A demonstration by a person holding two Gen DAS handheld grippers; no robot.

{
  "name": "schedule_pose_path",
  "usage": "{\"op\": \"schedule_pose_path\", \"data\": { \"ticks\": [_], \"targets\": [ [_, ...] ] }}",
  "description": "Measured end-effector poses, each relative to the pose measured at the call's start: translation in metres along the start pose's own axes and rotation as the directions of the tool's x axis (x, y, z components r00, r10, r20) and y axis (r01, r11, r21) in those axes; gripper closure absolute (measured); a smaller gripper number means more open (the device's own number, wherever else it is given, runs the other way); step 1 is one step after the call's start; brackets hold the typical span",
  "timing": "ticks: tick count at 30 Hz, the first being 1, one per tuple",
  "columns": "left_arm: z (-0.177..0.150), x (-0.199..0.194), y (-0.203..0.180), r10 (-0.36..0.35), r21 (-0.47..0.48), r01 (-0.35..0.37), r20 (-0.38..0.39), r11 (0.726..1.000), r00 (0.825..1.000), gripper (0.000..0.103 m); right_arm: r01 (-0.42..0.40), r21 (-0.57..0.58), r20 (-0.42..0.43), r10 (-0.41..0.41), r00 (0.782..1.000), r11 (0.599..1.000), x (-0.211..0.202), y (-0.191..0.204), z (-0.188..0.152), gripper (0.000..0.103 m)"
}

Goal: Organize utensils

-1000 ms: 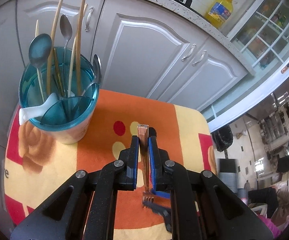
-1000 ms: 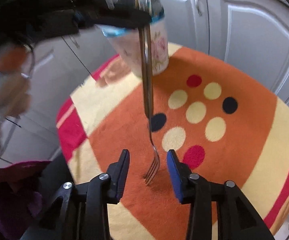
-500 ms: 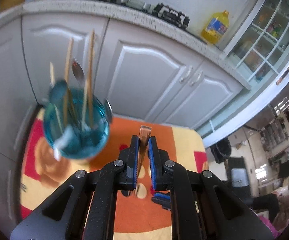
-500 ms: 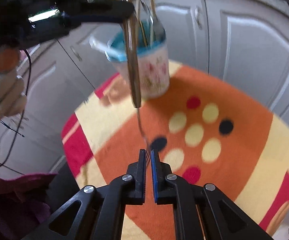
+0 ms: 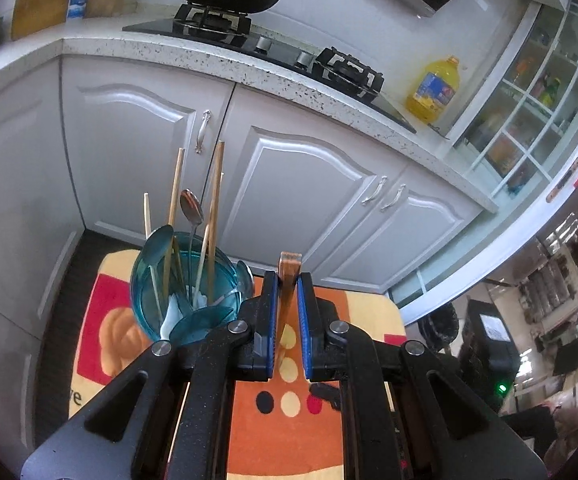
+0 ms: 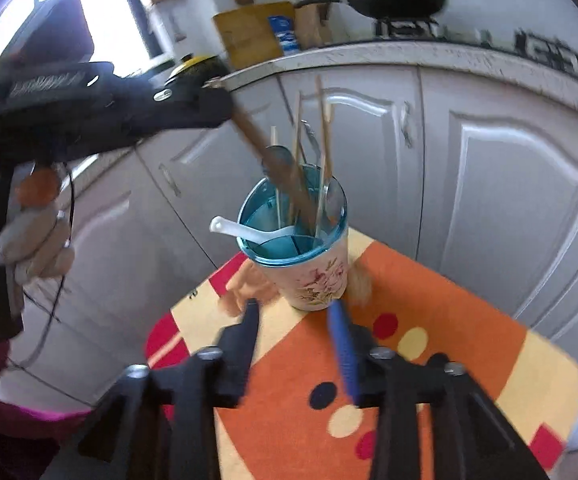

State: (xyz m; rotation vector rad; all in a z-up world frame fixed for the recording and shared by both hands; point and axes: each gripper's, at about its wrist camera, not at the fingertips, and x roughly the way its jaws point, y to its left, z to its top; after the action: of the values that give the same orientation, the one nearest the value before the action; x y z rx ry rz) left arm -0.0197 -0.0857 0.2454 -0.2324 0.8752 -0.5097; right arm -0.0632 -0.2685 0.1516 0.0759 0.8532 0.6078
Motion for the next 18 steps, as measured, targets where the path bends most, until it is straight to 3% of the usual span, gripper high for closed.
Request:
{"op": "schedule_pose_path", "data": {
  "ticks": [4, 9, 12, 18],
  "targets": [
    [-0.005, -0.002, -0.004, -0.020, 0.012, 0.020, -0.019, 1.000, 1.000, 0.095, 0.018, -0.031, -0.009, -0.018, 1.000, 0.999, 0.010, -0.005, 0.005, 0.065],
    [-0.008, -0.009, -0.009, -0.046, 0.020, 0.046, -0.024, 0.999, 0.999, 0.095, -0.103, -0.073, -0.029, 0.101, 0.994, 0.992, 0.018, 0.004, 0.000, 0.061],
    [-0.009, -0.013, -0.012, -0.051, 0.032, 0.052, -0.024, 0.998, 0.998, 0.095, -0.026, -0.087, -0.033, 0.024, 0.999, 0.996, 0.027, 0.003, -0.002, 0.061],
    [-0.009, -0.021, -0.014, -0.061, 0.036, 0.062, -0.018, 0.997, 0.998, 0.095, -0.004, -0.095, 0.022, 0.007, 1.000, 0.995, 0.016, 0.002, 0.004, 0.061]
  ]
}}
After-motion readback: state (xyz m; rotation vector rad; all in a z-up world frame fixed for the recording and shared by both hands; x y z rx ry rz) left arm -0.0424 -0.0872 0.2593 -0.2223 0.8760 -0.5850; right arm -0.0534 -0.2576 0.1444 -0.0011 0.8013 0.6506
